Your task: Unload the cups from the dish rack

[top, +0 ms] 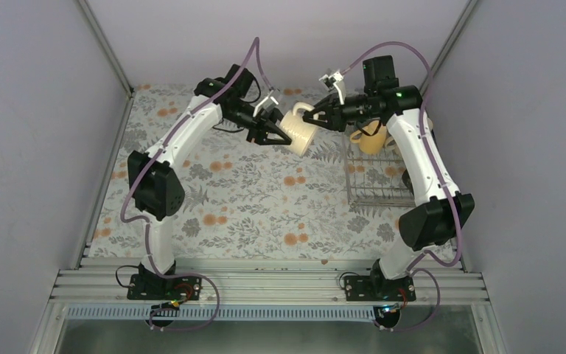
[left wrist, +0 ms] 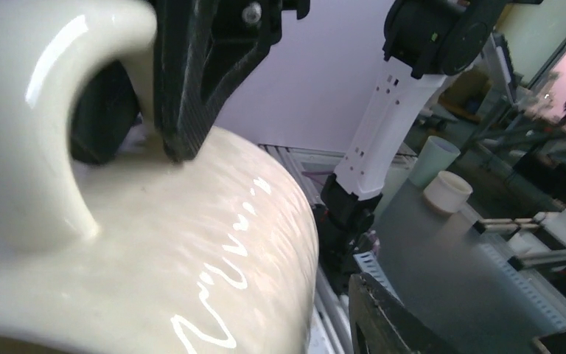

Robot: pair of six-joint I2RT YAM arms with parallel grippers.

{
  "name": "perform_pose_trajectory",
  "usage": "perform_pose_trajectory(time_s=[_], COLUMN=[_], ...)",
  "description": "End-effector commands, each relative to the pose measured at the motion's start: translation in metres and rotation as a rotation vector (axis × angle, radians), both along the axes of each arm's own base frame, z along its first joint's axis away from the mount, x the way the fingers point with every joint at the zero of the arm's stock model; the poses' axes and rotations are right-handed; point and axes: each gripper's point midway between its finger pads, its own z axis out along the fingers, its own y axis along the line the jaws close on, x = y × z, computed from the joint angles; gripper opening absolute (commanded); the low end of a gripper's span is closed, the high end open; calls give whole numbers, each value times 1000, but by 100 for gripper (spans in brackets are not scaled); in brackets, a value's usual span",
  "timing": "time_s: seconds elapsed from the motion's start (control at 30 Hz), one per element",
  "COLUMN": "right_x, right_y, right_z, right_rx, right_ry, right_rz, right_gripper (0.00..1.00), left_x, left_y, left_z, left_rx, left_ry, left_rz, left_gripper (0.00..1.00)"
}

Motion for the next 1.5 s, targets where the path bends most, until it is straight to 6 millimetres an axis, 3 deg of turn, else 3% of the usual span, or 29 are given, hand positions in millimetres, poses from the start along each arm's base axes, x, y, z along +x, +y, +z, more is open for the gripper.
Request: perform_pose_trajectory(time_s=[0.0, 0.07, 0.2, 0.4, 0.63, 0.77, 0.9, 1.0, 1.1, 1.23, 1.33, 1.47], right_x=[-11, -10, -9, -9, -9, -2, 3, 10, 18, 27, 27, 25], right_y=[11, 12, 12, 11, 2, -14, -40, -60, -77, -94, -96, -96], right_z=[23, 24, 23, 22, 15, 6, -1, -7, -13, -25, -36, -44], right_rx=[83, 81, 79, 69, -16, -142, -289, -399, -498, -588, -606, -603], right_ry=[-60, -63, -60, -65, -86, -113, -218, -271, -292, -293, -285, -282], right_rz=[73, 69, 66, 52, 4, -94, -208, -286, -348, -406, -409, -407], right_gripper=[3, 3, 3, 7, 61, 96, 100, 100, 100, 100, 100, 100], left_x=[-25, -30, -33, -35, -32, -12, 33, 79, 128, 185, 205, 218], left_y=[4, 4, 5, 6, 8, 12, 31, 61, 108, 196, 253, 319], left_z=[0, -1, 0, 3, -3, -23, -45, -57, -64, -65, -91, -123], left_rx=[-41, -38, -36, -28, 39, 189, 356, 510, 675, 841, 1019, 1206], left_ry=[51, 48, 39, 23, -26, -122, -277, -396, -457, -451, -421, -374], left_rz=[-69, -73, -74, -70, -45, 58, 301, 511, 715, 943, 993, 998], left_gripper=[37, 31, 11, 2, 2, 2, 2, 2, 2, 2, 2, 3])
